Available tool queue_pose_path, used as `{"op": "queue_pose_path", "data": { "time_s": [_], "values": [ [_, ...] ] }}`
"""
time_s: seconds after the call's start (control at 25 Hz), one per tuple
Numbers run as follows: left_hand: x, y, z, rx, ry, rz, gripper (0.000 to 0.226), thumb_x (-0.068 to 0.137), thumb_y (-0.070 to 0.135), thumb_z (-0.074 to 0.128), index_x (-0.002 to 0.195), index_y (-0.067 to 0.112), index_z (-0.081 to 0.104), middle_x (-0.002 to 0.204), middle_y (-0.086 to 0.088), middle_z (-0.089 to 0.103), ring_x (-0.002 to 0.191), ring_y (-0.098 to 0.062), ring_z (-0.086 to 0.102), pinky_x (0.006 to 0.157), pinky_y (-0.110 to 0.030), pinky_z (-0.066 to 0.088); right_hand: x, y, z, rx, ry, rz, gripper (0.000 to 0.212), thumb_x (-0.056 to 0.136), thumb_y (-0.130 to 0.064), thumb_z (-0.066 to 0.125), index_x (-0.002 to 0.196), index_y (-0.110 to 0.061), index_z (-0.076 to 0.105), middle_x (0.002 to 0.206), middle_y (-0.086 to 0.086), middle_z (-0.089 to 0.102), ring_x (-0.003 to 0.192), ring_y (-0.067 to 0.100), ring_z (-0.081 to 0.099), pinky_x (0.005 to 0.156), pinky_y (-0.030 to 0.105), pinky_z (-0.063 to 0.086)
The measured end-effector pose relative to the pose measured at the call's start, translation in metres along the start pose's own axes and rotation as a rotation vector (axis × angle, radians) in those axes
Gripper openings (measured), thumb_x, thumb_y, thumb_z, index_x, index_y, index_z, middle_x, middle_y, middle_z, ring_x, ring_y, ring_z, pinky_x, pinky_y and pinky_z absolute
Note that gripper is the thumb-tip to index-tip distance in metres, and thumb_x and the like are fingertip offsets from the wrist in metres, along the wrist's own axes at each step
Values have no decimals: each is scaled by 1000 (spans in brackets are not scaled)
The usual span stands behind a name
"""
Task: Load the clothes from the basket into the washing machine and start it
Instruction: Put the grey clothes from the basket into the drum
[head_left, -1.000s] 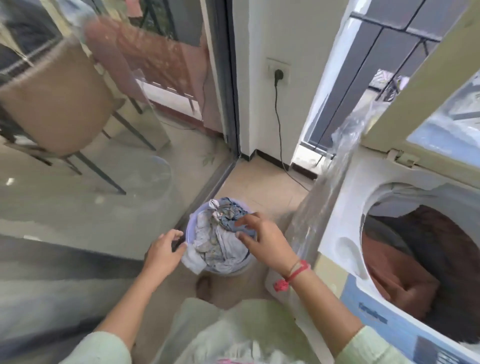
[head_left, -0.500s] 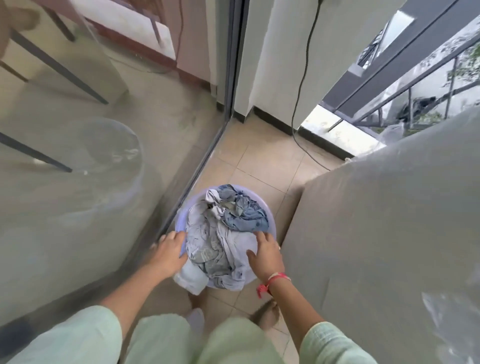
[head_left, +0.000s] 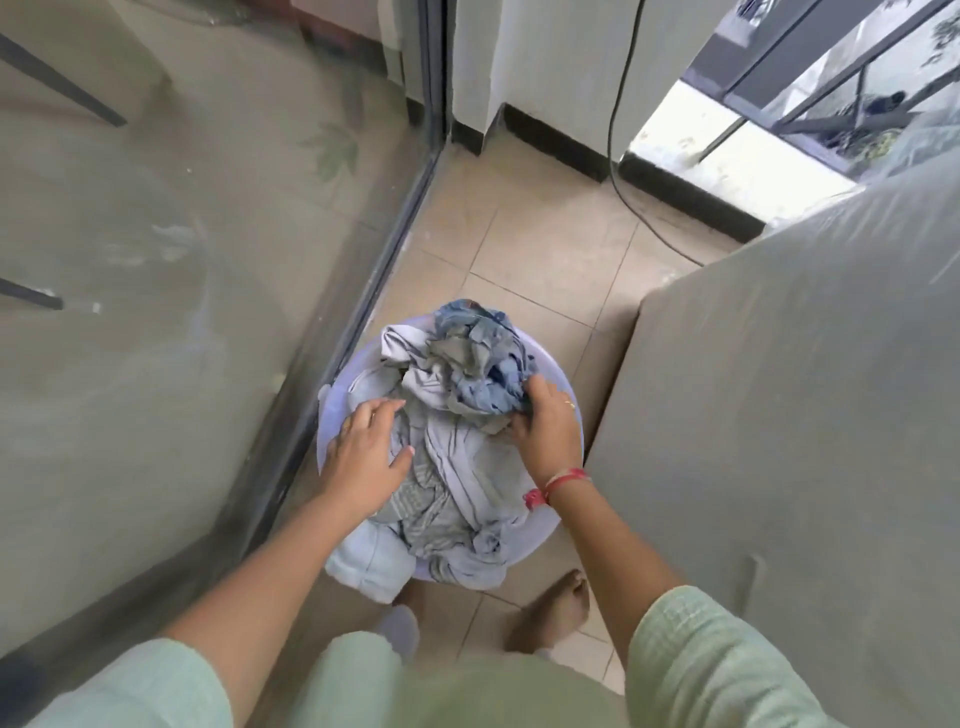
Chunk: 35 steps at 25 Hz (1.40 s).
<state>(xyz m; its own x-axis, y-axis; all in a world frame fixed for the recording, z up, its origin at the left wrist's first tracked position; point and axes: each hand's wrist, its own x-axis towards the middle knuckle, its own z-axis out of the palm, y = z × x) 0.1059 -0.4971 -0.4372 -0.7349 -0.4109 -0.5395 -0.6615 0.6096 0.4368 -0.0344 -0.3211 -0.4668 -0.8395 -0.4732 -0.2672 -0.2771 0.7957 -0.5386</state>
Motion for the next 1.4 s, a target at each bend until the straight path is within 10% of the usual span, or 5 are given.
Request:
{"op": "queue_pose_path", "data": {
  "time_s": [0.44,0.6,0.88,1.08,1.4],
  "values": [
    [-2,38,-37,169,-158,128,98,72,36,77,148,27,15,151,-8,21,137,-29,28,105,-45,35,-85,-1,-48,-144,-19,-112,25,64,12,58,81,-6,54,89,12,57,77,33,55,60,35,48],
    [-16,18,-20,213,-202,-72,88,75,36,72,146,23,22,149,-7,23,136,-29,27,107,-45,31,-83,3,-58,146,76,321,22,79,2,53,100,-4,53,102,17,58,95,38,56,74,35,43],
    [-61,-46,9,264,-157,-182,76,82,35,63,144,20,23,151,-9,21,141,-28,16,113,-46,22,-57,-35,-40,-198,156,-146,38,86,-14,56,124,-9,53,127,17,51,114,36,51,91,43,47],
    [-64,-53,43,139,-62,-147,68,84,32,61,143,21,29,149,-8,25,140,-26,19,109,-46,29,-81,-38,47,-416,-433,218,60,81,-46,62,124,-7,46,125,11,46,109,36,51,90,43,44],
    [-54,-41,41,-102,-171,-88,75,77,26,68,141,20,31,140,-8,34,129,-29,37,100,-47,40,-118,-79,-38,250,313,21,20,76,1,44,80,-18,47,76,-3,44,69,7,37,63,16,29]
  ]
}}
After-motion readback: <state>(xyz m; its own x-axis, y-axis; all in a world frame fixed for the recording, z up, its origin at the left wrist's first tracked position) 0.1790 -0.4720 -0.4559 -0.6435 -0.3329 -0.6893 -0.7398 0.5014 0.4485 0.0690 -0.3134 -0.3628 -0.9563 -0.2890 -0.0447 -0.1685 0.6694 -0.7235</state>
